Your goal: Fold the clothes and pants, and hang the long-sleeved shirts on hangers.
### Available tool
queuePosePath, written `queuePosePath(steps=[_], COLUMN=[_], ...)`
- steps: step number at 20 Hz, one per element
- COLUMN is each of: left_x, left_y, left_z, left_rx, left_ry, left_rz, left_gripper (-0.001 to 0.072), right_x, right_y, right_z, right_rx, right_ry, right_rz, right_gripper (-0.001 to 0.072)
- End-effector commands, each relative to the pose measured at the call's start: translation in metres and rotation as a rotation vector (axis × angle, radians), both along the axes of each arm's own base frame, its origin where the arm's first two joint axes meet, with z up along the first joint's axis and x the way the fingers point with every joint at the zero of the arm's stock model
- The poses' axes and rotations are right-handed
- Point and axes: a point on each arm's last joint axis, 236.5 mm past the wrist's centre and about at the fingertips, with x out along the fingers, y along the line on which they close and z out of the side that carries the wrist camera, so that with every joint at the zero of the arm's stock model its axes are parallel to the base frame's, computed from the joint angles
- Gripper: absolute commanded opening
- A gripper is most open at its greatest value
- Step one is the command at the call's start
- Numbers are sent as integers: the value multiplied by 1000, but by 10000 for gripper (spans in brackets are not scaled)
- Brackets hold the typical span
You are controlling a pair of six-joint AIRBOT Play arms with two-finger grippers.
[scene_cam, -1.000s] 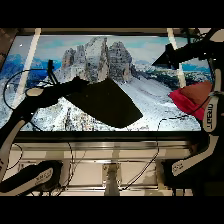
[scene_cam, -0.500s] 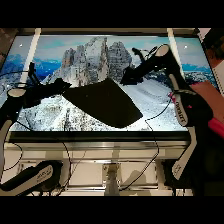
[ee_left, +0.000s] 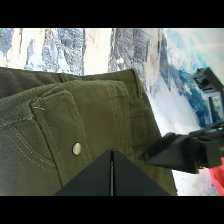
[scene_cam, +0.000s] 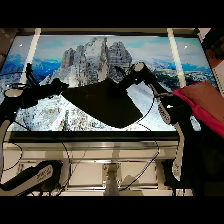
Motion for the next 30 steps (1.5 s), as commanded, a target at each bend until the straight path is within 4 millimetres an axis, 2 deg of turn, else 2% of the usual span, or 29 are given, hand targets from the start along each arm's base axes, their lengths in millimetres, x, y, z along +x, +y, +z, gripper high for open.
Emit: queuePosePath(steps=[1, 5, 11, 12, 13, 15, 17, 20, 22, 23, 25, 30], left_x=[0, 1, 2, 3, 5, 8, 13, 18, 21, 22, 27, 34], left_y=[0, 1, 3, 4, 6, 10, 17, 34, 52, 62, 83, 129], left_z=[0, 0, 0, 0, 0, 1, 1, 2, 3, 4, 10, 27], left_rx=[0, 2, 5, 8, 12, 21, 33, 42, 35, 29, -6, -114], left_ry=[-1, -2, -5, -7, -11, -19, -31, -39, -39, -41, -51, -82], left_rz=[0, 4, 11, 16, 26, 46, 75, 126, 169, 197, 268, 430], left_gripper=[24, 24, 25, 24, 24, 24, 24, 24, 24, 24, 24, 24], right_x=[7, 14, 13, 10, 8, 6, 4, 11, 7, -4, -43, -182], right_y=[3, 1, 19, 22, 25, 29, 31, 34, 38, 42, 59, 136], right_z=[-12, -19, -22, -21, -21, -17, -4, 35, 59, 66, 72, 72], right_rx=[-15, -46, -50, -47, -44, -24, -1, 58, 79, 75, 57, 0], right_ry=[-39, -74, -110, -110, -109, -121, -120, -159, -168, -142, -60, 67], right_rz=[-10, -22, -19, -11, -6, 14, 33, 35, 35, 51, 130, 421], right_gripper=[385, 385, 369, 311, 202, 32, 13, 11, 10, 10, 10, 14])
